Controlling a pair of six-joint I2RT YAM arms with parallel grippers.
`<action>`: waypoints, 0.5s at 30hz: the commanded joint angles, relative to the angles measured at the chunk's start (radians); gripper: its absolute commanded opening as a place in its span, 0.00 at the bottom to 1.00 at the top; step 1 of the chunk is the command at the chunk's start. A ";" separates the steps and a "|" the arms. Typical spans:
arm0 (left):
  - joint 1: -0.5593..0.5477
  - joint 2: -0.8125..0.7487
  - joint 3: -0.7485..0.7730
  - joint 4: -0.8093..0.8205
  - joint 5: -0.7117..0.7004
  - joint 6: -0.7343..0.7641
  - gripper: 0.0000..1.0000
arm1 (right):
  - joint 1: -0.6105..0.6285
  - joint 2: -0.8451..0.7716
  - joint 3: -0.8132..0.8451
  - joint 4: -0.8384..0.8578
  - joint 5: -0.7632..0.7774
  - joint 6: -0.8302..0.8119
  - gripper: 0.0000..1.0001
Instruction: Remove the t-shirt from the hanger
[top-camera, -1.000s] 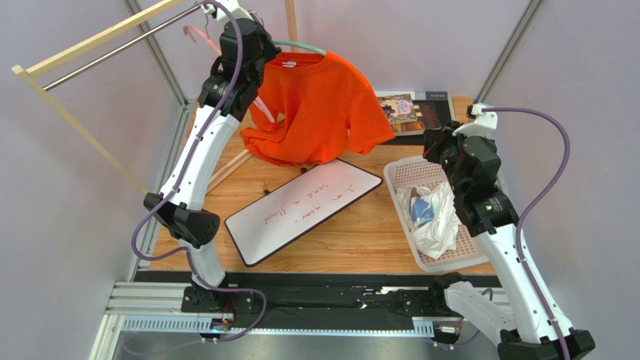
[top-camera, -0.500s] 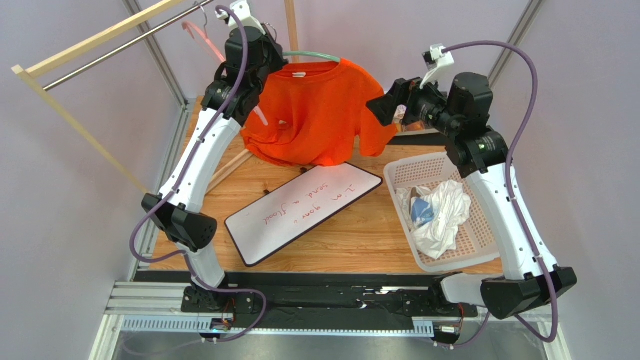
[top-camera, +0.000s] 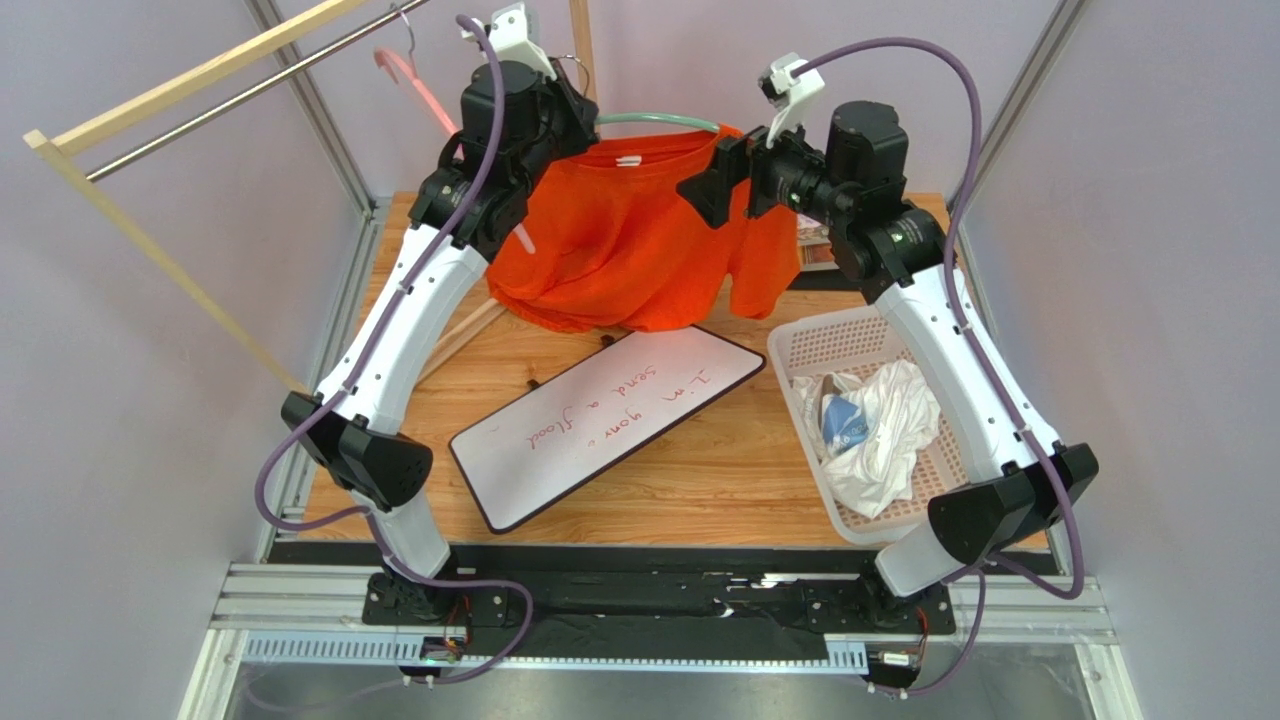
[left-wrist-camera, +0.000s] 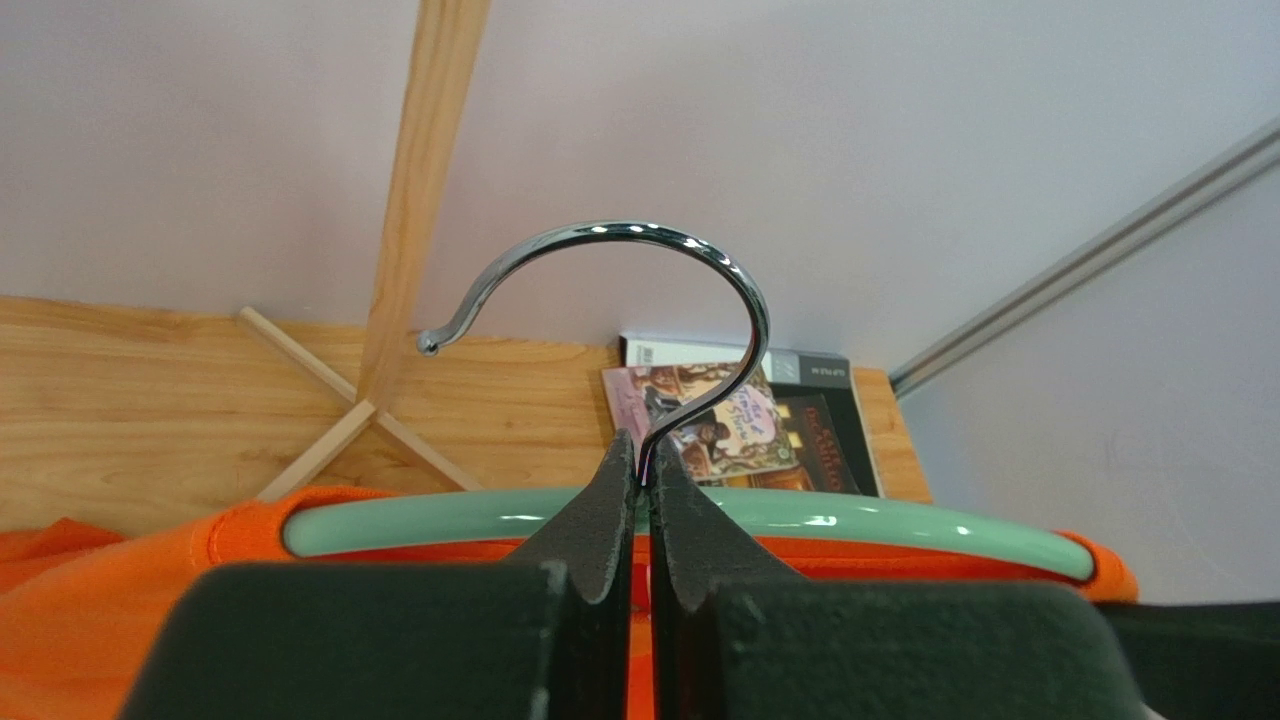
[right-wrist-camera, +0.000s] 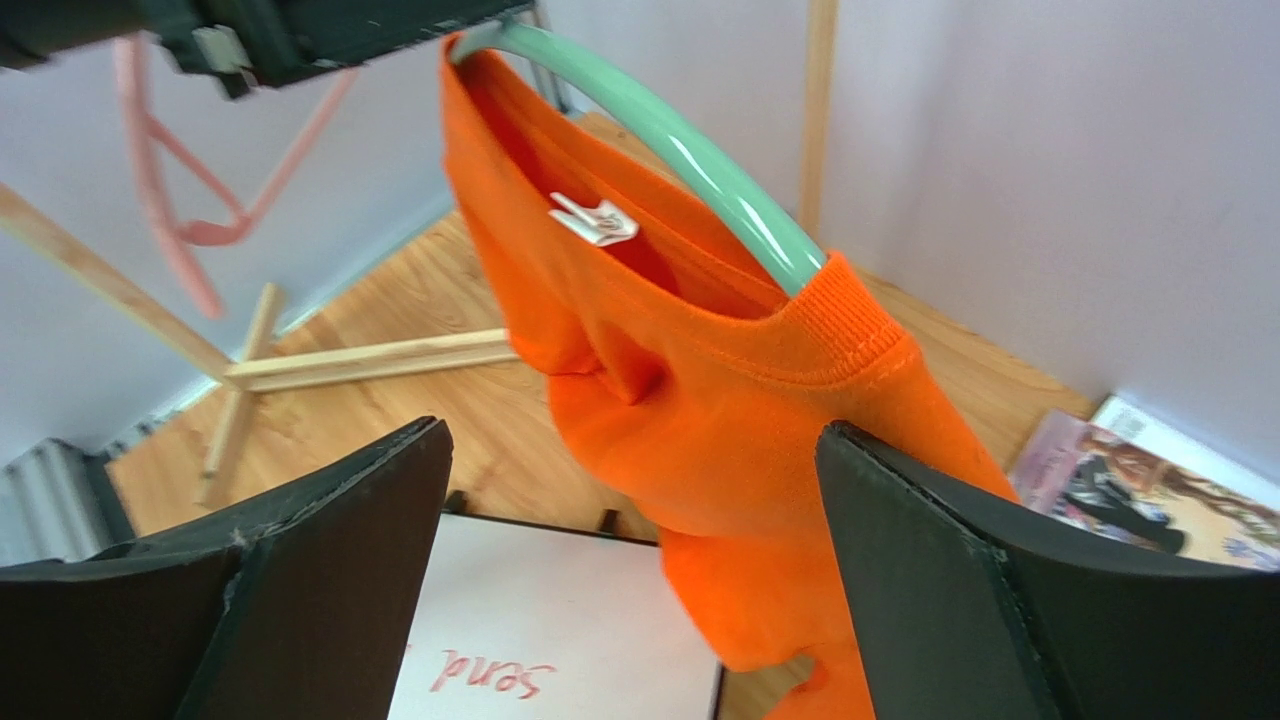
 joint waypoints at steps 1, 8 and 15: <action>-0.007 -0.050 0.019 0.093 0.086 0.012 0.00 | 0.005 -0.009 0.037 -0.007 0.112 -0.165 0.98; -0.007 -0.047 0.008 0.100 0.120 0.030 0.00 | 0.009 -0.093 0.035 -0.037 0.183 -0.258 1.00; -0.007 -0.070 -0.061 0.135 0.212 0.053 0.00 | 0.002 -0.055 0.059 -0.068 0.185 -0.376 1.00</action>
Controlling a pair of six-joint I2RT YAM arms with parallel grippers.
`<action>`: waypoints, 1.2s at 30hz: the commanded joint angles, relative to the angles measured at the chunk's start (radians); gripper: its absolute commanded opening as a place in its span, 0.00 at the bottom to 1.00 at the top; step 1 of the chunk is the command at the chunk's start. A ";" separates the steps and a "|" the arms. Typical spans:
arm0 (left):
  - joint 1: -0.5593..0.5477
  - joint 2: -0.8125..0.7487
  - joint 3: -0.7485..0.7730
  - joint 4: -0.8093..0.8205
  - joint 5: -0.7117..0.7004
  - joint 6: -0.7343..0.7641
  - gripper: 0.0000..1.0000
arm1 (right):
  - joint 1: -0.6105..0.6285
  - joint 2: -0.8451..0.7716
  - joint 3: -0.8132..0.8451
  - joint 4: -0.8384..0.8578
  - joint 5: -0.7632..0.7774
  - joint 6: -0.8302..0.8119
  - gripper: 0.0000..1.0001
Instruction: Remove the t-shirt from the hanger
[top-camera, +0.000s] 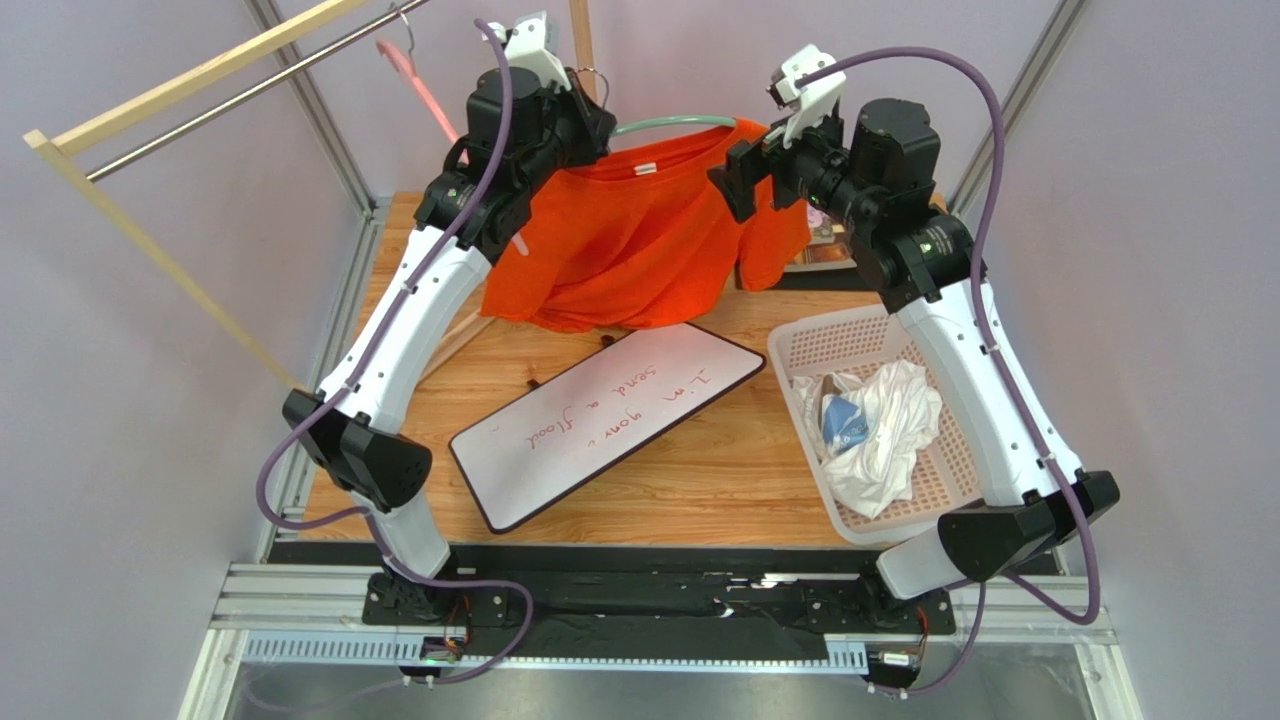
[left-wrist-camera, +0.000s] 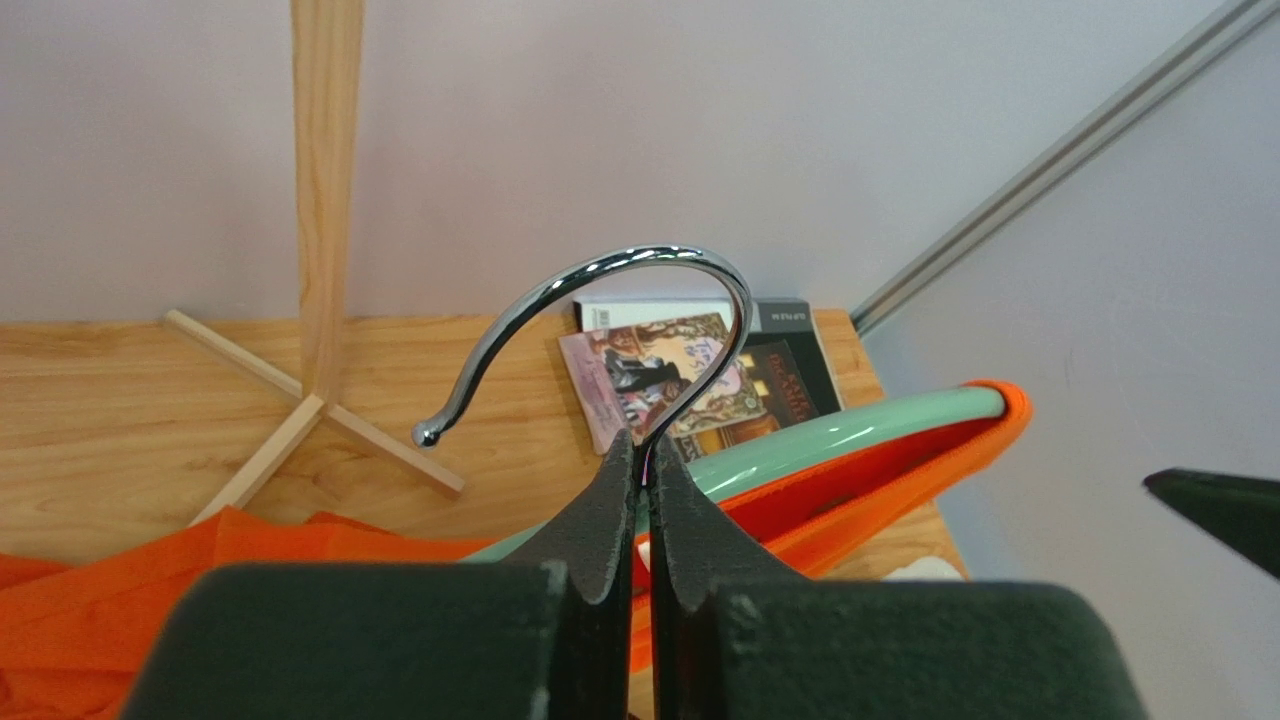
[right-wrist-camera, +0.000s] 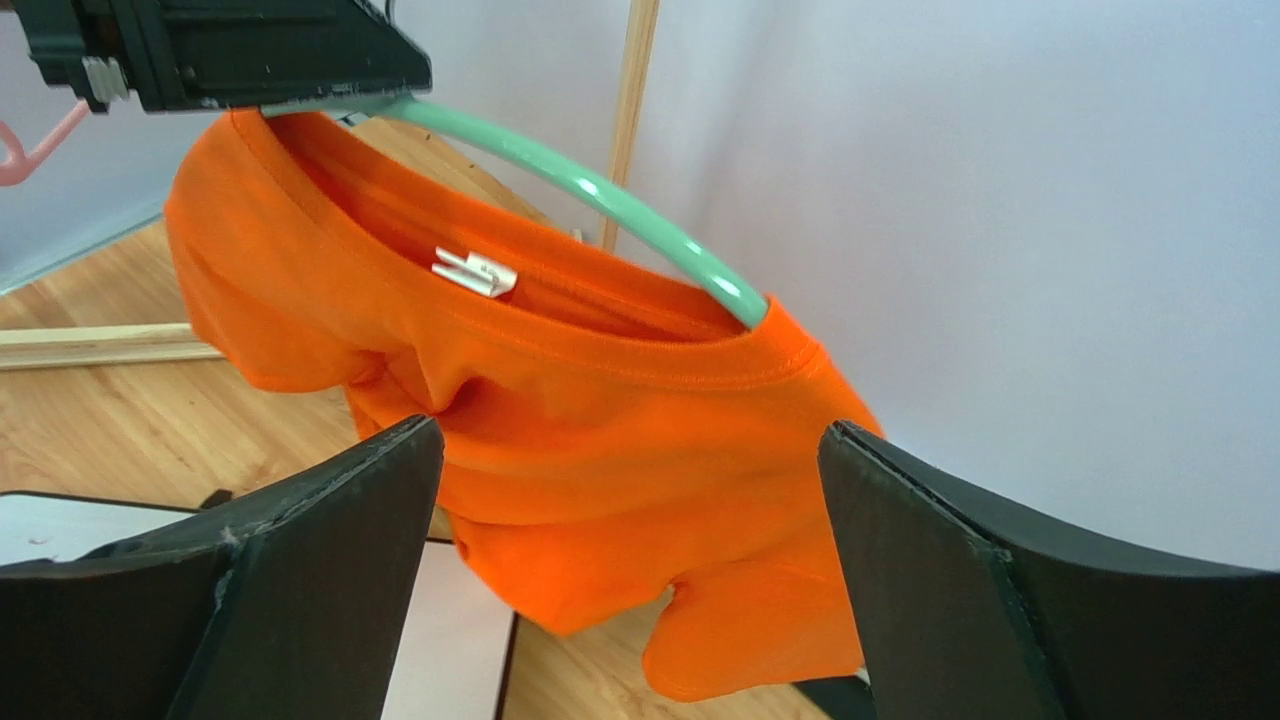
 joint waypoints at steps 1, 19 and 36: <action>-0.006 -0.083 -0.040 0.126 0.102 0.034 0.00 | 0.000 0.002 0.026 -0.004 0.003 -0.125 1.00; -0.008 -0.145 -0.129 0.205 0.275 0.083 0.00 | -0.080 0.179 0.123 -0.041 -0.426 -0.150 0.93; -0.029 -0.108 -0.089 0.205 0.309 -0.029 0.00 | 0.015 0.189 0.088 0.000 -0.154 -0.188 0.00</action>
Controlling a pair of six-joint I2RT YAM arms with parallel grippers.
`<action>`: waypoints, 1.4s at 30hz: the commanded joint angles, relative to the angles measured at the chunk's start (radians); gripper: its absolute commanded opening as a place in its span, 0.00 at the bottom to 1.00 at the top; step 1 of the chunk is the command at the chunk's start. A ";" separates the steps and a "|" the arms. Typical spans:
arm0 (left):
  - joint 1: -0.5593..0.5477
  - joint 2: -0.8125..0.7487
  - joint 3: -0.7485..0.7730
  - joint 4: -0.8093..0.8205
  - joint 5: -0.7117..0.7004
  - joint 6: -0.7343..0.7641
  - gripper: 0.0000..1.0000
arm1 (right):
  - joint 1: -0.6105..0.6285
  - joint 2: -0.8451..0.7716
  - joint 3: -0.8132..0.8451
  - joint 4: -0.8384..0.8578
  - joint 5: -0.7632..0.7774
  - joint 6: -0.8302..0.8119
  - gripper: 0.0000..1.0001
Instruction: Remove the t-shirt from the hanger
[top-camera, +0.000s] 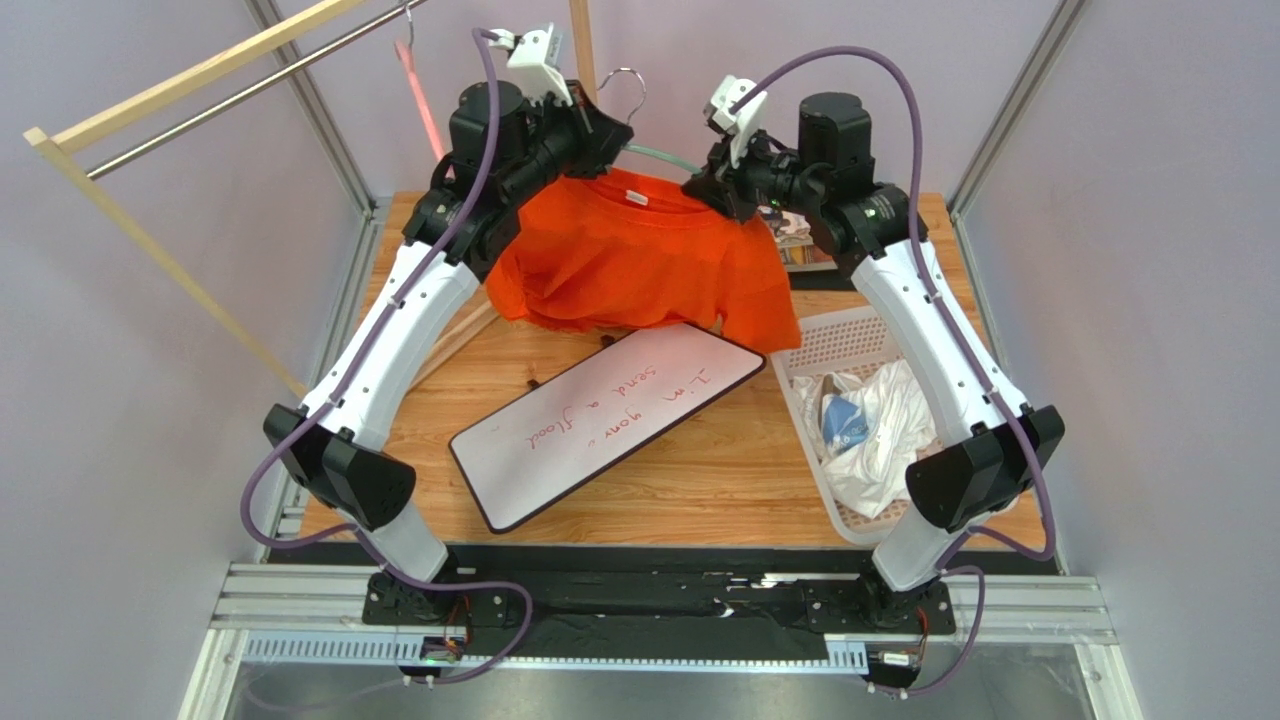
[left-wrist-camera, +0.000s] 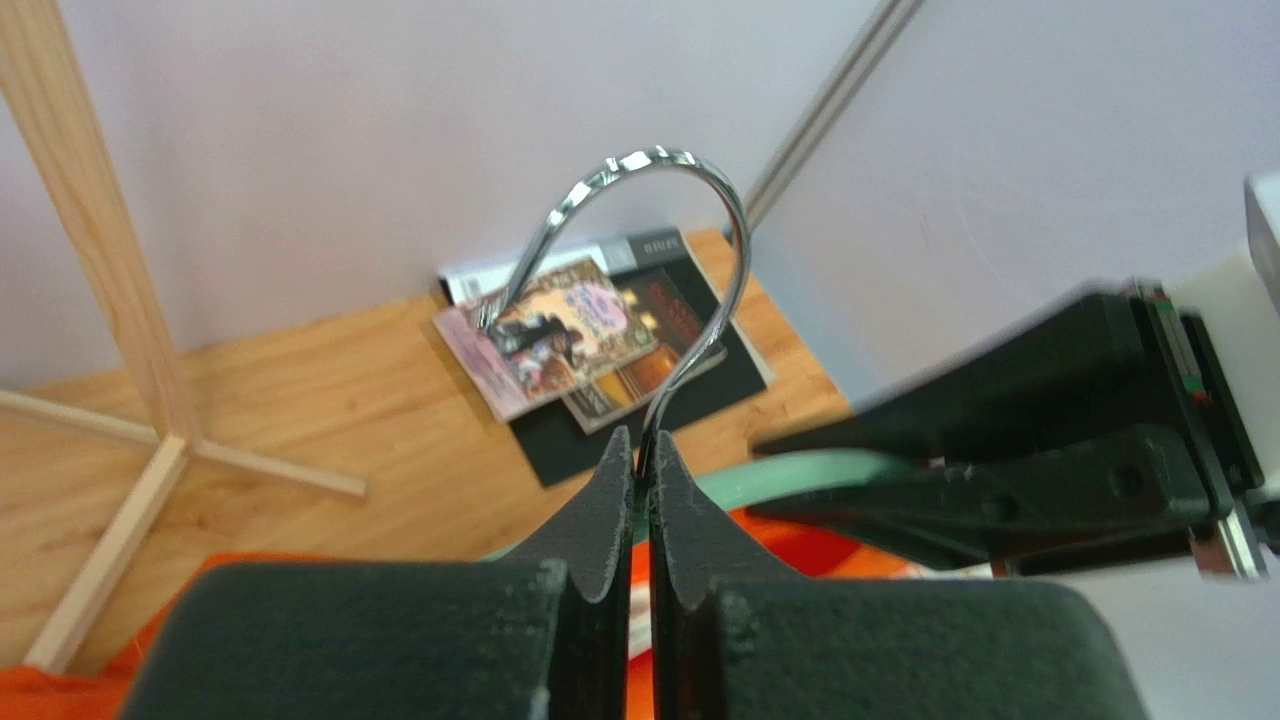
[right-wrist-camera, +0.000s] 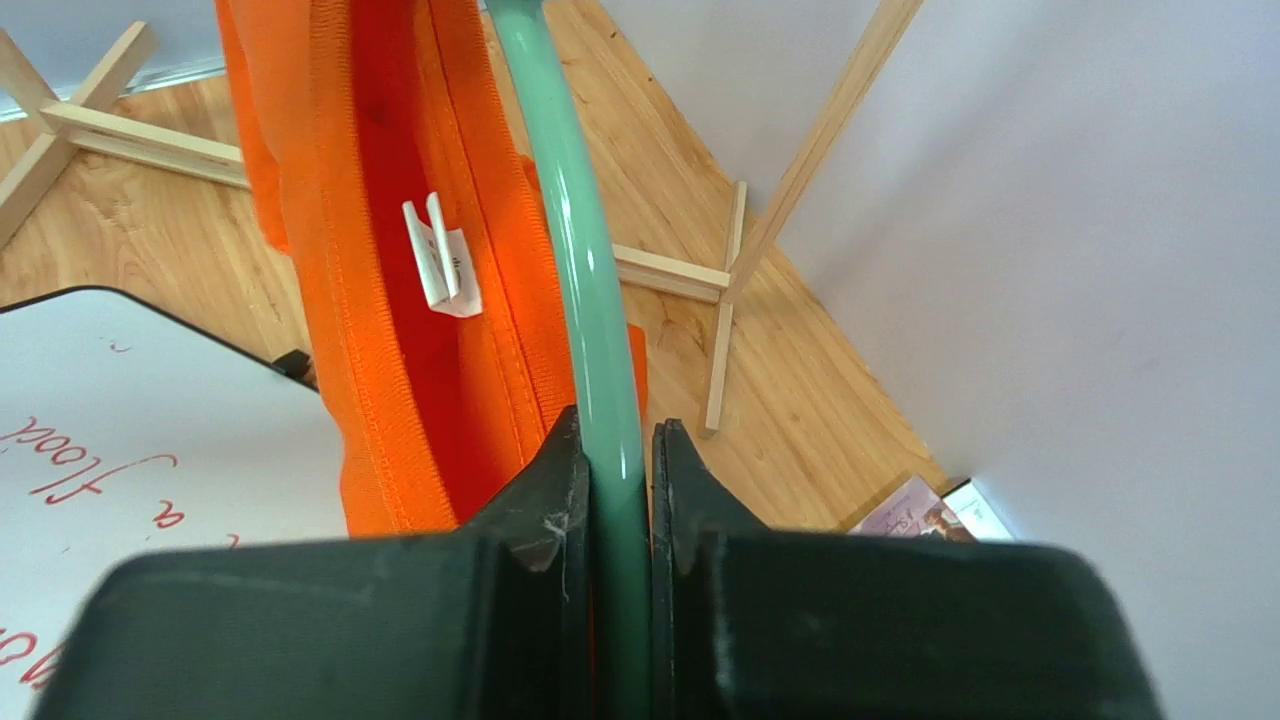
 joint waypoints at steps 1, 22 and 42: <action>-0.030 -0.018 0.071 0.067 0.057 -0.074 0.00 | 0.034 -0.018 -0.012 0.082 0.191 -0.020 0.00; -0.027 -0.035 0.110 -0.258 -0.297 -0.221 0.48 | 0.043 -0.228 -0.264 0.383 0.419 -0.201 0.00; -0.028 0.118 0.219 -0.326 -0.316 -0.315 0.54 | 0.043 -0.283 -0.279 0.380 0.377 -0.181 0.00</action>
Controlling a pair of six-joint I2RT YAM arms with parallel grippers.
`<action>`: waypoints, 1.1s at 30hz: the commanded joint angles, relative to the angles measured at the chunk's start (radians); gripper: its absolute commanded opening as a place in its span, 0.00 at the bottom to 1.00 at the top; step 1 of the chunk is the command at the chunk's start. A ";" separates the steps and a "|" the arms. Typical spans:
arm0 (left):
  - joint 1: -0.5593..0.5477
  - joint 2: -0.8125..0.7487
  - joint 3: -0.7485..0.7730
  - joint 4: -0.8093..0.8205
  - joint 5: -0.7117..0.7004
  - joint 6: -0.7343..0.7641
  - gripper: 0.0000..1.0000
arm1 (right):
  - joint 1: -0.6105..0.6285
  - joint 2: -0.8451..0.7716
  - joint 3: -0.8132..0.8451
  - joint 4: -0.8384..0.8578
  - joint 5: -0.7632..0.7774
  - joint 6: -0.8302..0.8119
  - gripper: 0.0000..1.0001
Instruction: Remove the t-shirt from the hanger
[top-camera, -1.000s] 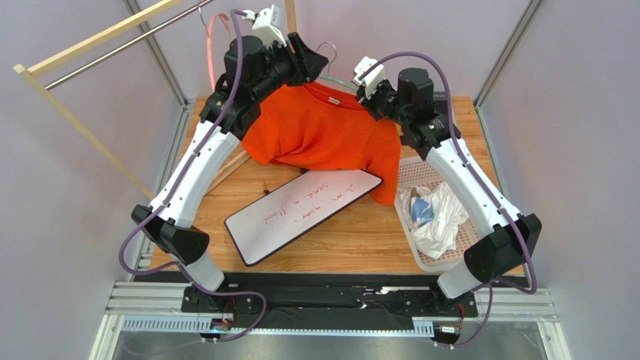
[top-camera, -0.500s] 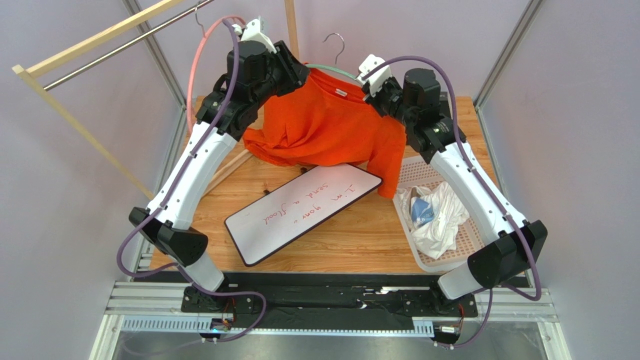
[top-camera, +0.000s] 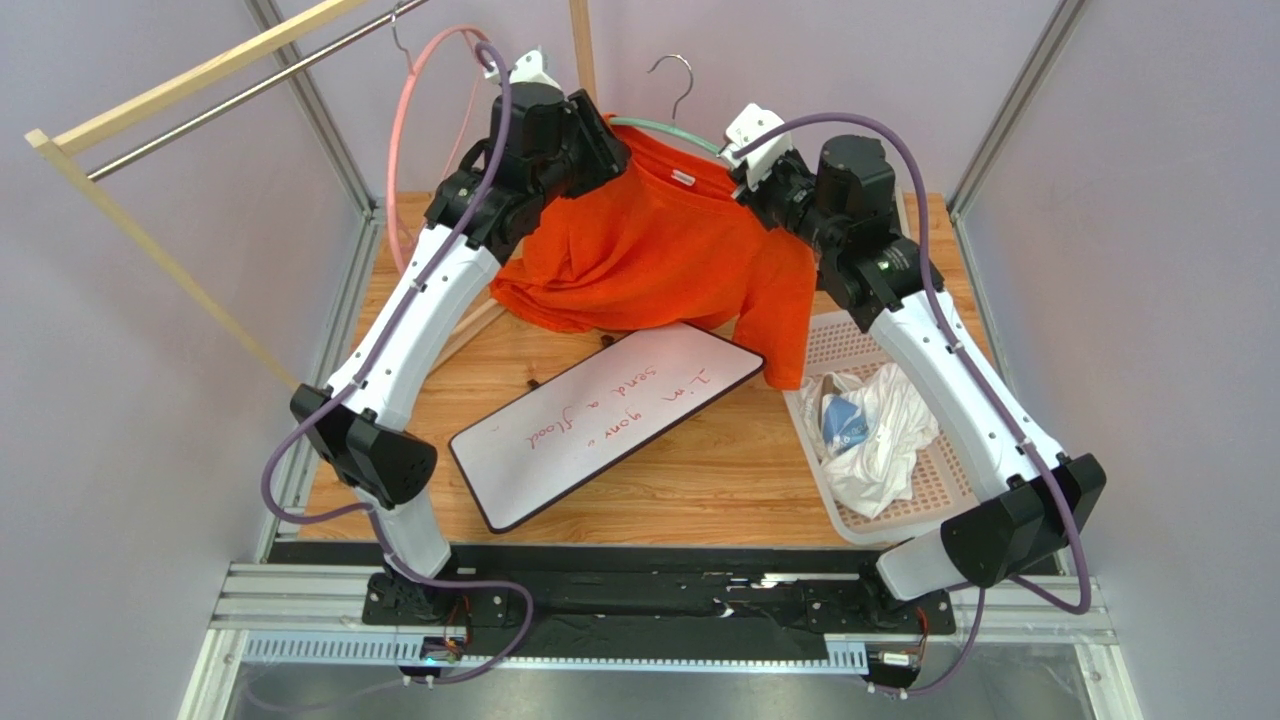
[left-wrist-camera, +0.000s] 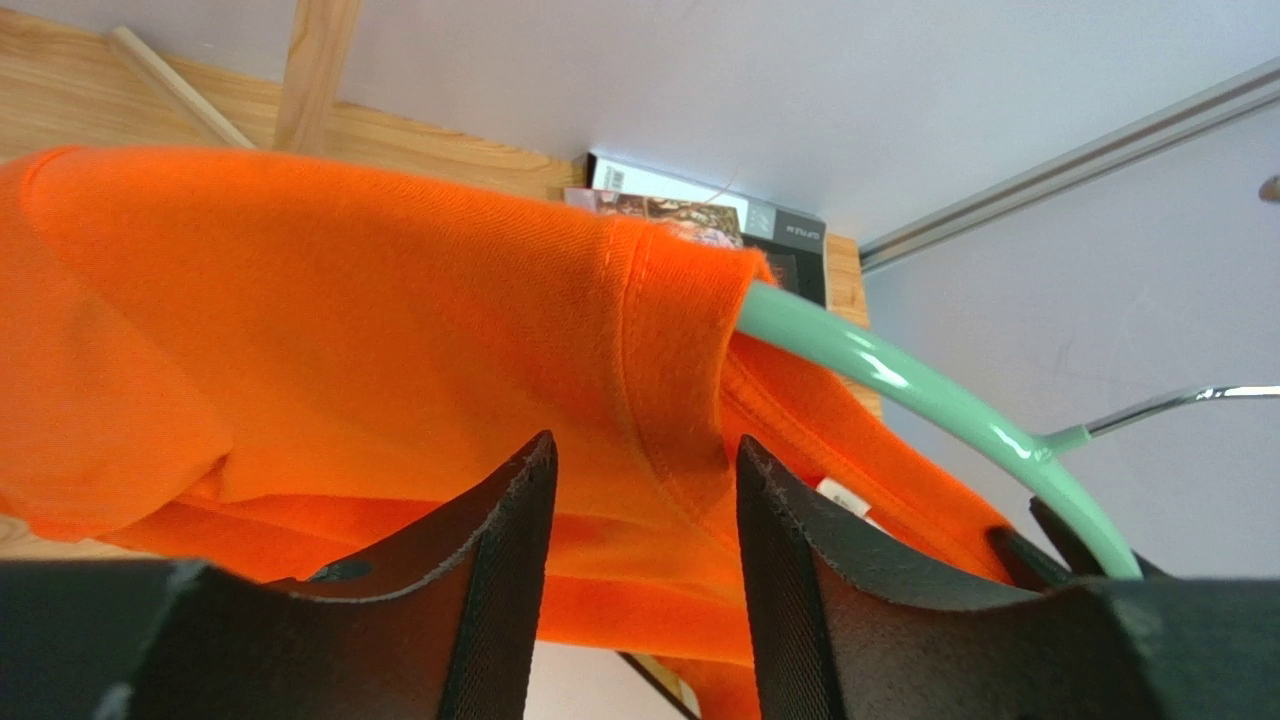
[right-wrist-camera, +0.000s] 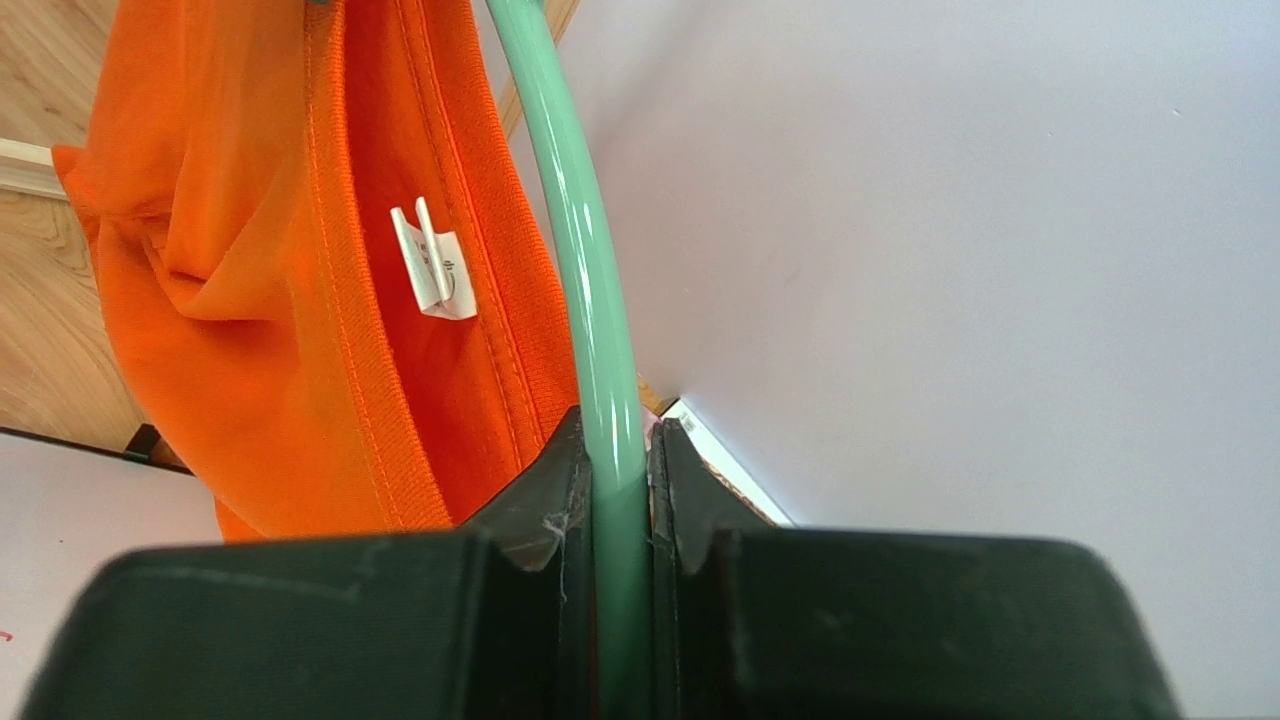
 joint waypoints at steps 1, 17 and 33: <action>-0.001 0.021 0.071 0.009 -0.004 -0.032 0.54 | 0.001 -0.074 0.027 0.120 -0.023 0.009 0.00; -0.003 0.046 0.131 0.007 0.024 0.003 0.00 | 0.021 -0.073 -0.017 0.144 0.000 -0.021 0.00; -0.123 -0.044 0.068 0.072 0.093 0.048 0.00 | 0.052 0.054 0.078 0.151 0.023 0.067 0.00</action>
